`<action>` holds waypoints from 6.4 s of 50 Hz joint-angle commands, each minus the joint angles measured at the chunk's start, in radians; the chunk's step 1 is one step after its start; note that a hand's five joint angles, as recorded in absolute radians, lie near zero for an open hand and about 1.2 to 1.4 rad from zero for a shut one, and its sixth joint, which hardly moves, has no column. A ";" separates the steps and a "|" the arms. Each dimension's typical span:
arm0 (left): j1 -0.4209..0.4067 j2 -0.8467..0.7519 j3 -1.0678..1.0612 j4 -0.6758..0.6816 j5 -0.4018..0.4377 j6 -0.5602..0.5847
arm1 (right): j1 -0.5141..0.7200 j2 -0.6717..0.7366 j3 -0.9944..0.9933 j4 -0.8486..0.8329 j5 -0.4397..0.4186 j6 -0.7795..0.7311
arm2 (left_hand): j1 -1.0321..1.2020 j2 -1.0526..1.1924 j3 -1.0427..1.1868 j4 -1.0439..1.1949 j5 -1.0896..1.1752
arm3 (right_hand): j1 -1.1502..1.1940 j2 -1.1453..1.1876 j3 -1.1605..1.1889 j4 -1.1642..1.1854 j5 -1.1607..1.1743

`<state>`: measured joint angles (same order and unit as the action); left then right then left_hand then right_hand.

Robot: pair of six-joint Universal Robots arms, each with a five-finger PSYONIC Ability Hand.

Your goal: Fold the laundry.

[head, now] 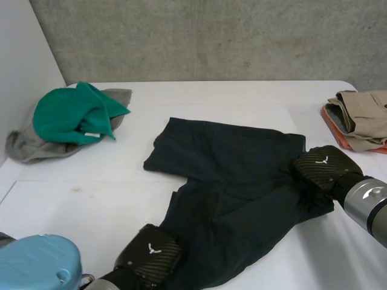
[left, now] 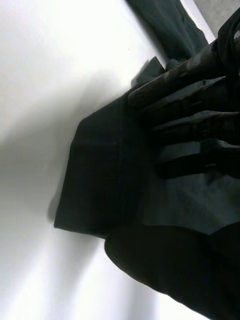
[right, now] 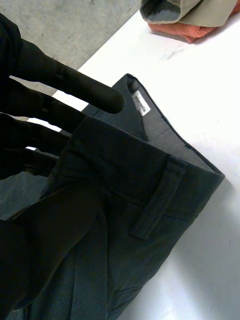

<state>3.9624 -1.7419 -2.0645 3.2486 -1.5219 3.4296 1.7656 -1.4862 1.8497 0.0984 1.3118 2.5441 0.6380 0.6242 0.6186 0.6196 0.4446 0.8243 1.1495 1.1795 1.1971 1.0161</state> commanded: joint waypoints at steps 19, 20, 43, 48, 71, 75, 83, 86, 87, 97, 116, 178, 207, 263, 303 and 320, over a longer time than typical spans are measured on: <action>-0.017 0.363 0.075 -0.447 -0.012 0.020 | -0.087 -0.333 0.092 0.541 -0.016 -0.546 | 0.758 0.772 0.778 0.777 0.777 | 0.572 0.247 0.217 0.199 0.206; -0.014 0.363 0.081 -0.466 0.002 0.017 | -0.098 -0.338 0.094 0.543 -0.019 -0.571 | 0.758 0.772 0.778 0.777 0.777 | 0.572 0.247 0.217 0.199 0.206; 0.193 -0.499 0.884 0.112 0.031 0.276 | 0.034 0.363 -0.420 -0.066 0.142 -0.119 | 0.758 0.772 0.778 0.777 0.777 | 0.572 0.247 0.217 0.199 0.206; 0.225 -0.707 1.134 0.120 0.039 0.278 | 0.077 0.542 -0.594 -0.190 0.194 -0.100 | 0.758 0.772 0.778 0.777 0.777 | 0.572 0.247 0.217 0.199 0.206; 0.199 -0.408 0.801 0.292 0.028 0.261 | 0.137 0.376 -0.528 -0.165 0.244 0.008 | -0.463 -0.450 -0.444 -0.445 -0.445 | -0.650 -0.975 -1.005 -1.023 -1.016; 0.199 -0.283 0.595 0.303 0.034 0.240 | 0.088 0.279 -0.383 -0.045 0.126 0.025 | -0.463 -0.450 -0.444 -0.445 -0.445 | -0.558 -0.883 -0.913 -0.930 -0.924; 0.195 -0.196 0.397 0.316 0.042 0.125 | -0.012 0.270 -0.202 -0.044 0.052 0.076 | -0.463 -0.450 -0.444 -0.445 -0.445 | -0.487 -0.812 -0.842 -0.860 -0.853; 0.186 -0.191 0.385 0.316 0.042 0.099 | -0.031 0.280 -0.162 -0.147 0.040 0.079 | -0.463 -0.450 -0.444 -0.445 -0.445 | -0.481 -0.806 -0.836 -0.854 -0.847; 0.179 -0.192 0.383 0.316 0.042 0.093 | -0.035 0.294 -0.153 -0.196 0.038 0.079 | -0.463 -0.450 -0.444 -0.445 -0.445 | -0.475 -0.800 -0.830 -0.848 -0.842; 0.164 -0.185 0.385 0.318 0.037 0.091 | -0.084 0.411 -0.159 -0.290 0.098 0.059 | -0.463 -0.450 -0.444 -0.445 -0.445 | 0.572 0.247 0.217 0.199 0.206; 0.190 -0.027 0.290 0.318 0.032 0.091 | 0.186 0.196 -0.204 -0.339 0.069 -0.277 | -0.463 -0.450 -0.444 -0.445 -0.445 | 0.572 0.247 0.217 0.199 0.206; 0.227 0.039 0.211 0.367 0.040 -0.012 | -0.039 0.176 -0.190 -0.322 0.004 -0.126 | -0.463 -0.450 -0.444 -0.445 -0.445 | 0.572 0.247 0.217 0.199 0.206; 0.157 -0.063 0.510 0.335 -0.053 -0.122 | 0.255 0.120 -0.228 -0.316 -0.181 0.349 | -0.460 -0.446 -0.440 -0.441 -0.441 | -0.650 -0.975 -1.005 -1.023 -1.016; 0.103 -0.179 0.922 -0.130 0.081 -0.127 | 0.241 0.149 -0.107 -0.262 0.040 0.056 | -0.463 -0.450 -0.444 -0.445 -0.445 | -0.650 -0.975 -1.005 -1.023 -1.016; 0.126 -0.151 0.912 -0.248 0.585 -0.139 | 0.344 0.529 -0.161 -0.898 0.072 0.113 | -0.463 -0.450 -0.444 -0.445 -0.445 | 0.572 0.247 0.217 0.199 0.206; 0.130 -0.082 0.983 -0.204 0.556 -0.173 | -0.113 0.368 -0.647 -0.657 0.060 0.357 | -0.463 -0.450 -0.444 -0.445 -0.445 | 0.572 0.247 0.217 0.199 0.206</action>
<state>4.0925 -1.8318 -1.0921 3.0198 -0.9442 3.2812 1.8602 -1.1020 1.3641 -0.6456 1.3864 2.8289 0.1839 0.2002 0.2064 0.1969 0.0418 0.9630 1.1480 1.1602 1.1973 0.9126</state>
